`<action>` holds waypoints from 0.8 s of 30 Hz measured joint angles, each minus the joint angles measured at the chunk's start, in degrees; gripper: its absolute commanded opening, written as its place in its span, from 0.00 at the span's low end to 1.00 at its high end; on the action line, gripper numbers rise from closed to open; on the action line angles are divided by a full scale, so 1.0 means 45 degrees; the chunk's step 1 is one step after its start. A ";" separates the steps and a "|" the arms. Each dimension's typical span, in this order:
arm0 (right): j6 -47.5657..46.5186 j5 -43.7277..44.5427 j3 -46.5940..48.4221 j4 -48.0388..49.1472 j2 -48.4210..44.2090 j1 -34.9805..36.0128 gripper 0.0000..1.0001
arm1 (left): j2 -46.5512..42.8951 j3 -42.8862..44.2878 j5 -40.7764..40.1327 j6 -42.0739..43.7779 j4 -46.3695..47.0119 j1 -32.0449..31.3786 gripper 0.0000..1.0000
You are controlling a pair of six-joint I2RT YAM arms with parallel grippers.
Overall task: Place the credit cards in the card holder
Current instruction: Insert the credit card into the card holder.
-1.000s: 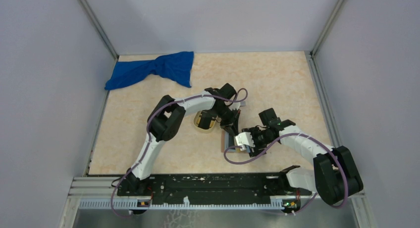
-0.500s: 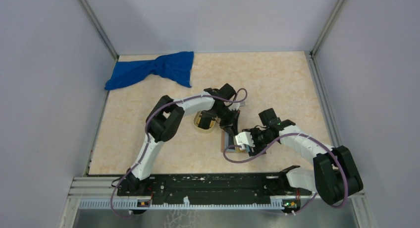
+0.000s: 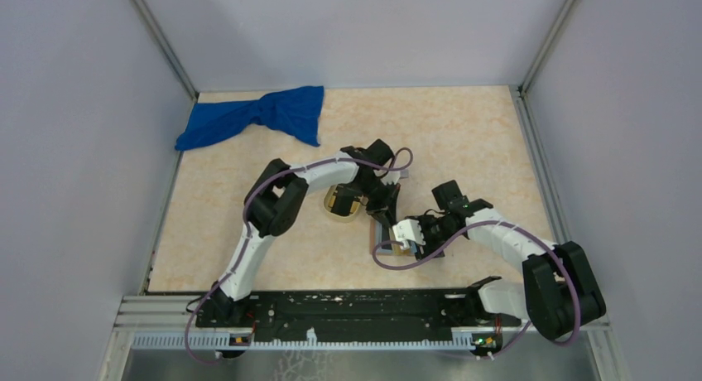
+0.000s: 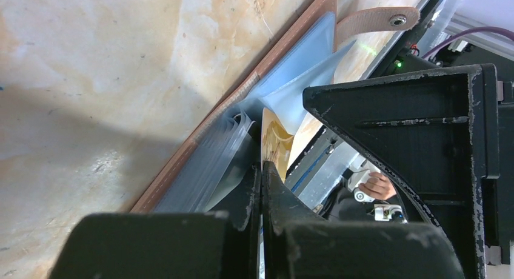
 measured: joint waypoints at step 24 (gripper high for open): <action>0.0301 0.0039 0.0078 -0.0010 0.0107 0.0000 0.65 | 0.1253 0.1433 0.1239 0.0228 -0.1039 0.0180 0.00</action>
